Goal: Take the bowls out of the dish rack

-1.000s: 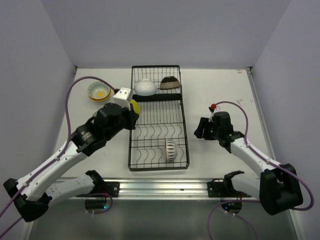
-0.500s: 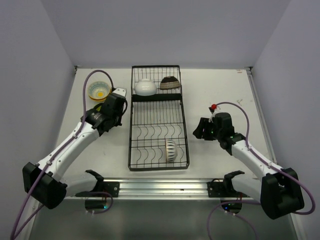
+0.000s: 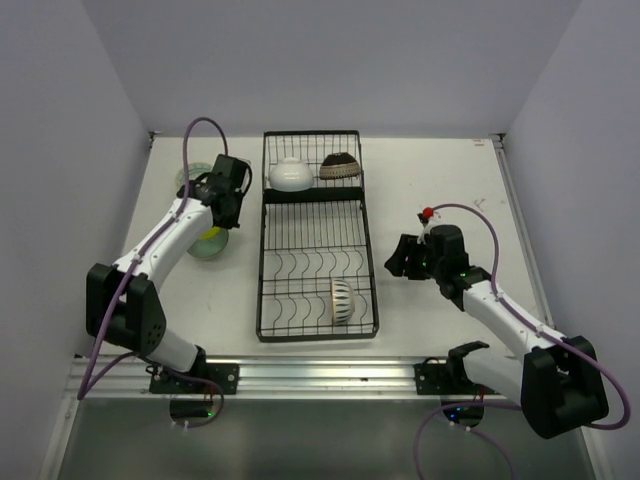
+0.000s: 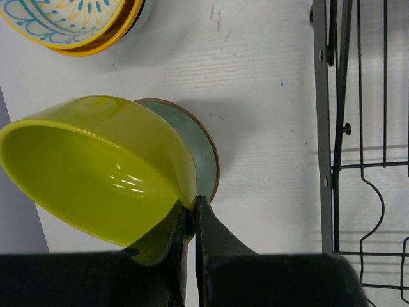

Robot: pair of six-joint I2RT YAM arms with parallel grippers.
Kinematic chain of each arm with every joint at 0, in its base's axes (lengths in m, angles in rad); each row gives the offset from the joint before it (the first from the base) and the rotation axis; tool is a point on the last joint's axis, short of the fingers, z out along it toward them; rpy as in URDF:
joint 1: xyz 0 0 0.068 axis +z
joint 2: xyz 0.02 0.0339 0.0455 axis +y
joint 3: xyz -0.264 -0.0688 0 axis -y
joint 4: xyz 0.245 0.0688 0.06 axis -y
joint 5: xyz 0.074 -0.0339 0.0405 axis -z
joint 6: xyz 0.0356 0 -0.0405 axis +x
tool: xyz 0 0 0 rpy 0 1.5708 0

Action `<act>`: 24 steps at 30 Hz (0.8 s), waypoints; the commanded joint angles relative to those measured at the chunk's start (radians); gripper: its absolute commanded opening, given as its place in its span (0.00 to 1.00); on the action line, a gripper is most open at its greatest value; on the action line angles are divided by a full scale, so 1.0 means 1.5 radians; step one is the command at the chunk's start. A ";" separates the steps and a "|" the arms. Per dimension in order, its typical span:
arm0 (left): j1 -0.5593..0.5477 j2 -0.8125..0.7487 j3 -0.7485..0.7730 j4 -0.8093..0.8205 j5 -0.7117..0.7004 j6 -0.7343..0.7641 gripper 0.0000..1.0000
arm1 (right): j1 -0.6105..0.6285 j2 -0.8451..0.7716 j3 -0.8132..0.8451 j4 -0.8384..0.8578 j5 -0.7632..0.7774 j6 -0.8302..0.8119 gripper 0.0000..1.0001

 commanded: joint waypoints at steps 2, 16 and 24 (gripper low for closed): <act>0.013 0.029 0.026 0.004 0.000 0.024 0.00 | 0.003 -0.009 0.004 0.022 -0.013 -0.001 0.57; 0.016 0.075 -0.015 0.005 -0.075 0.004 0.00 | 0.003 0.001 0.008 0.020 -0.006 -0.003 0.57; 0.017 0.069 -0.038 0.010 -0.074 -0.011 0.12 | 0.003 0.005 0.008 0.018 -0.003 -0.003 0.58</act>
